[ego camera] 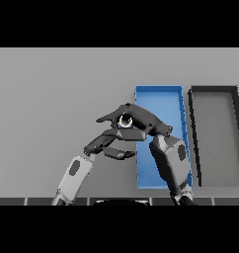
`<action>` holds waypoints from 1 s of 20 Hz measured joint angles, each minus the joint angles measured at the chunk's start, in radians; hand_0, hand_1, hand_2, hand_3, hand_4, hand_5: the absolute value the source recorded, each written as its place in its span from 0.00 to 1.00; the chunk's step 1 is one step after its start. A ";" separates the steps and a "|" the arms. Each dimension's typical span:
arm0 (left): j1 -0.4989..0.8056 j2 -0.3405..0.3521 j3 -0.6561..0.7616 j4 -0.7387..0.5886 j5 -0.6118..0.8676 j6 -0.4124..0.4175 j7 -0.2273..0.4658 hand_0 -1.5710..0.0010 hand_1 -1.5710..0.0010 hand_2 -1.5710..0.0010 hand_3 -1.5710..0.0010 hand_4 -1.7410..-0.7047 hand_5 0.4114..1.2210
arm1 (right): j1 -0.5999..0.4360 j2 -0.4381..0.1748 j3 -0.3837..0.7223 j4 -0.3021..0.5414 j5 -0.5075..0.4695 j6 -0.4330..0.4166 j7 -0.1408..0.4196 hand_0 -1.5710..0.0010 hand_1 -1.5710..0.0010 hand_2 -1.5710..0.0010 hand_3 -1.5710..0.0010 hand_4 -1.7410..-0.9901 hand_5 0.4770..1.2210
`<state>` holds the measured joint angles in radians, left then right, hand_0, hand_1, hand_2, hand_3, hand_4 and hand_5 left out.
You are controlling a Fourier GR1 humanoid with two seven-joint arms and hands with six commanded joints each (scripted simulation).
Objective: Pick up the blue pipe and place it into the blue bin.
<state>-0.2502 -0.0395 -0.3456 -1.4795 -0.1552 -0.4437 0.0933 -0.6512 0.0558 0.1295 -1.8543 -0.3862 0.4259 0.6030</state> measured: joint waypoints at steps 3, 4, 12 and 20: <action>0.028 0.015 -0.007 -0.031 0.007 -0.012 -0.006 1.00 1.00 1.00 1.00 0.76 0.08 | -0.164 -0.066 -0.084 0.039 -0.106 -0.093 -0.012 0.00 0.00 0.00 0.00 0.32 1.00; 0.016 0.012 -0.001 -0.028 0.010 -0.010 0.001 1.00 1.00 1.00 1.00 0.76 0.07 | -0.199 -0.082 -0.120 0.047 -0.108 -0.127 -0.012 0.00 0.00 0.00 0.00 0.32 1.00; 0.040 0.028 -0.001 -0.071 0.016 -0.012 0.014 1.00 1.00 1.00 1.00 0.76 0.08 | -0.253 -0.215 -0.311 0.222 0.055 -0.147 -0.036 0.00 0.00 0.00 0.00 0.32 1.00; 0.028 0.026 0.009 -0.057 0.010 0.003 -0.003 1.00 1.00 1.00 1.00 0.78 0.06 | -0.050 -0.236 -0.362 0.259 0.210 -0.142 0.006 0.00 0.00 0.00 0.00 0.32 1.00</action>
<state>-0.2226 -0.0137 -0.3363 -1.5368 -0.1453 -0.4406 0.0902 -0.7012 -0.1806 -0.2327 -1.5953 -0.1764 0.2841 0.6094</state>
